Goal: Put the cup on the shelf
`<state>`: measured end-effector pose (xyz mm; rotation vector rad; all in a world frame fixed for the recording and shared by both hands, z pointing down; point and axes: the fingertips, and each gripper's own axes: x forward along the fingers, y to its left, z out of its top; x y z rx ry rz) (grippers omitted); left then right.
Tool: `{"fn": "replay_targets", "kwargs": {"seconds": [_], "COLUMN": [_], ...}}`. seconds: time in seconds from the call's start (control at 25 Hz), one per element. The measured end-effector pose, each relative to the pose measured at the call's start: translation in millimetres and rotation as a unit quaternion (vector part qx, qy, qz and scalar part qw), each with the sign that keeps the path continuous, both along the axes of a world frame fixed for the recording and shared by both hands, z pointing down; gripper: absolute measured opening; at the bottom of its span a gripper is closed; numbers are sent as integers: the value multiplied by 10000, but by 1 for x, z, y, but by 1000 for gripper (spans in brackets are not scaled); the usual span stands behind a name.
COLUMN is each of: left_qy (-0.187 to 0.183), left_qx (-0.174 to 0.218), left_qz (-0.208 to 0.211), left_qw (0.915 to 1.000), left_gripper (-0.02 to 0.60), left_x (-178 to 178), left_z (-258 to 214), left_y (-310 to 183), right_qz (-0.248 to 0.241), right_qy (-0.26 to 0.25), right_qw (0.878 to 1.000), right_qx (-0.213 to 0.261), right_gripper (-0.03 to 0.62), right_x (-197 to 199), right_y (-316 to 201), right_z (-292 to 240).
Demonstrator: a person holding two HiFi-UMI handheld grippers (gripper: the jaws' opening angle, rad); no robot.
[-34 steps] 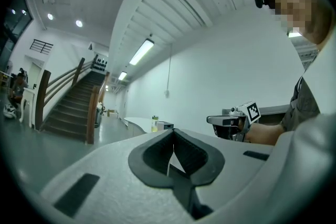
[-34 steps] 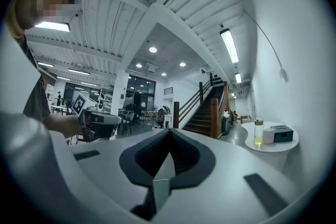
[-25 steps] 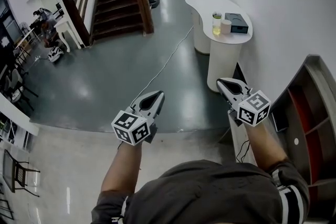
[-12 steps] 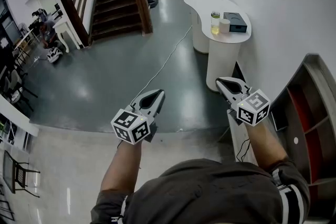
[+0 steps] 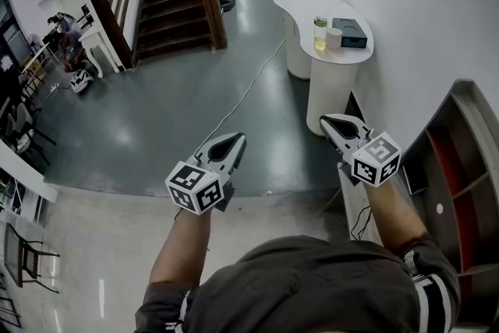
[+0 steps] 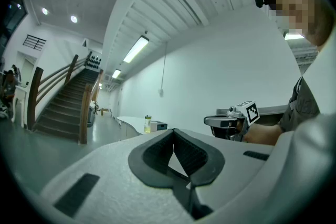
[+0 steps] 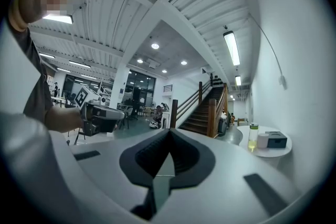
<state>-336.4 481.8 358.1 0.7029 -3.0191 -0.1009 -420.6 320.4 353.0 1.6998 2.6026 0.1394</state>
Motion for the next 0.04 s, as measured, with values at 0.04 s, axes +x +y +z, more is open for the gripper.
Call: {"fn": "replay_targets", "kwargs": {"seconds": [0.04], "left_qy": [0], "left_qx": [4], "left_qz": [2], "left_qw": [10000], "left_gripper": [6], "left_x": [1], "left_z": [0], "left_y": [1], "right_qz": [1], "right_qy": [-1], "right_qw": [10000], "right_qx": [2], "right_gripper": [-11], "right_x": [1], "right_y": [1], "right_z": [0]}}
